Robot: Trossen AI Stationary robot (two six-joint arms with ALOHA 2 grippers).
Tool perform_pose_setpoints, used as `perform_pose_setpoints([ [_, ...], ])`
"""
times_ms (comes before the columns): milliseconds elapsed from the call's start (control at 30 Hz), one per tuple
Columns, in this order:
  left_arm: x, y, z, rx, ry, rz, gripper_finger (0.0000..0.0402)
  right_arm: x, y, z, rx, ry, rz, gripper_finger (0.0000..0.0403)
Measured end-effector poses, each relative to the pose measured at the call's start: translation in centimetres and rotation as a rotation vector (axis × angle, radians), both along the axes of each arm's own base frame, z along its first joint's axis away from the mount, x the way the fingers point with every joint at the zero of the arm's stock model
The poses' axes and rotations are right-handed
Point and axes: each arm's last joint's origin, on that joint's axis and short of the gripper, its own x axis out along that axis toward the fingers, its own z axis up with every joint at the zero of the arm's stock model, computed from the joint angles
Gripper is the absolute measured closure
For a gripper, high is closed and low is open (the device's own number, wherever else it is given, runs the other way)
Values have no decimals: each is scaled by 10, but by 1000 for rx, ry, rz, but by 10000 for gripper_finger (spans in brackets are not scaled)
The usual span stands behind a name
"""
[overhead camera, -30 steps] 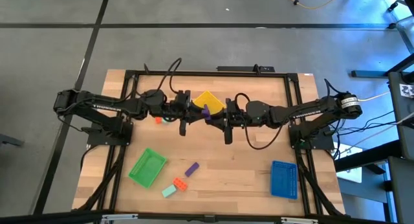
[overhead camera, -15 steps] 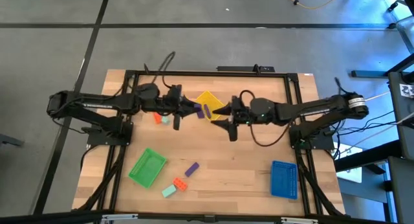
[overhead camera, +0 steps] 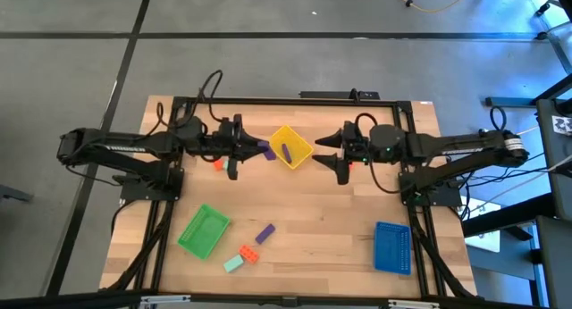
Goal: Sort & place blocks by color
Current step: Put the top violet block into the yellow bin
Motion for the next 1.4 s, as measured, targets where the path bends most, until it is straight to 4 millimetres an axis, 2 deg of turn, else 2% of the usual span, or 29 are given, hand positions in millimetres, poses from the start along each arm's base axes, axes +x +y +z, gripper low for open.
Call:
perform_pose_setpoints([
  [67,0,0,-6,-24,-7,1,358,-1,0,1,0,-8,0,138],
  [767,-2,0,-5,-52,-18,-1,358,0,1,1,-3,-7,3,138],
  [900,2,4,-8,-66,12,51,358,0,1,1,-3,-7,3,138],
  [1033,18,22,-3,-94,124,123,358,0,1,1,-3,-8,3,138],
  [1167,44,52,-3,-74,317,178,358,0,1,1,-3,-8,2,138],
  [1267,66,74,-15,-48,475,220,358,0,1,1,-3,-9,2,138],
  [1400,95,95,-41,-38,587,232,358,0,1,1,-3,-8,2,138],
])
